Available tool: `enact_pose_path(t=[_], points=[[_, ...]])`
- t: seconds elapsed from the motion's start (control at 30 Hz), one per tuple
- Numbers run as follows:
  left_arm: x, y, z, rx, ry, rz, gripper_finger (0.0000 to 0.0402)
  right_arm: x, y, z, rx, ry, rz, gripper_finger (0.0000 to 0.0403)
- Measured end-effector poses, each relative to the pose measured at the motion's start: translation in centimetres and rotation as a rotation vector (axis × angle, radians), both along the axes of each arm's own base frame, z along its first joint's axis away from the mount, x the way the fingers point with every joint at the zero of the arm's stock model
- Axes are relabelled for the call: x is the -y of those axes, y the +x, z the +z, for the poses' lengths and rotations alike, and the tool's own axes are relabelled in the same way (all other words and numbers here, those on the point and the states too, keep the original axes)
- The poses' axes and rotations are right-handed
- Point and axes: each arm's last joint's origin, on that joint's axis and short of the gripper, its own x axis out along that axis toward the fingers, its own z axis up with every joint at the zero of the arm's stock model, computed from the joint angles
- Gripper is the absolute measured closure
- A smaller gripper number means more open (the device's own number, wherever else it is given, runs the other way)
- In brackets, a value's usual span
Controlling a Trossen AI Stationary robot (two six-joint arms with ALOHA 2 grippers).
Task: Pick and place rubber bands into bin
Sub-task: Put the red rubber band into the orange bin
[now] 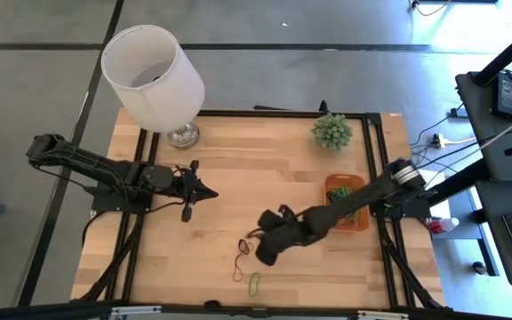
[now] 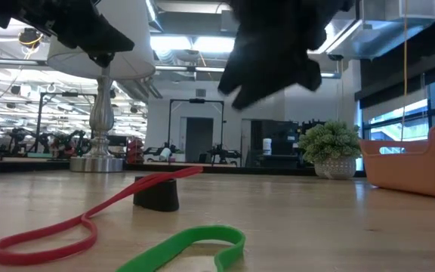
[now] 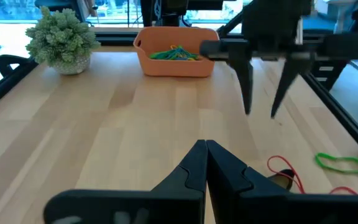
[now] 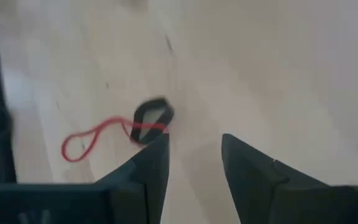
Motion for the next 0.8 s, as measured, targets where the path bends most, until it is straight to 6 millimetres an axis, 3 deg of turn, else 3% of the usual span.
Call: enact_pose_path(t=[0.1, 0.27, 0.57, 0.8], points=[[0.0, 0.0, -0.1, -0.012, 0.002, 0.0, 0.04, -0.1, 1.5, -1.0, -0.098, 0.08, -0.069, 0.0253], [0.0, -0.2, -0.5, -0.05, 0.011, 0.0, 0.04, 0.0, 3.5, -1.7, -0.1, 0.21, -0.161, 0.0253], [0.0, -0.3, -0.7, -0.079, 0.006, -0.018, 0.0398, 0.1, 3.6, -2.2, -0.12, 0.331, -0.242, 0.0214], [0.0, -0.3, -0.8, -0.083, 0.008, -0.021, 0.0398, -0.6, 4.5, -5.0, -0.165, 0.407, -0.218, 0.0209]])
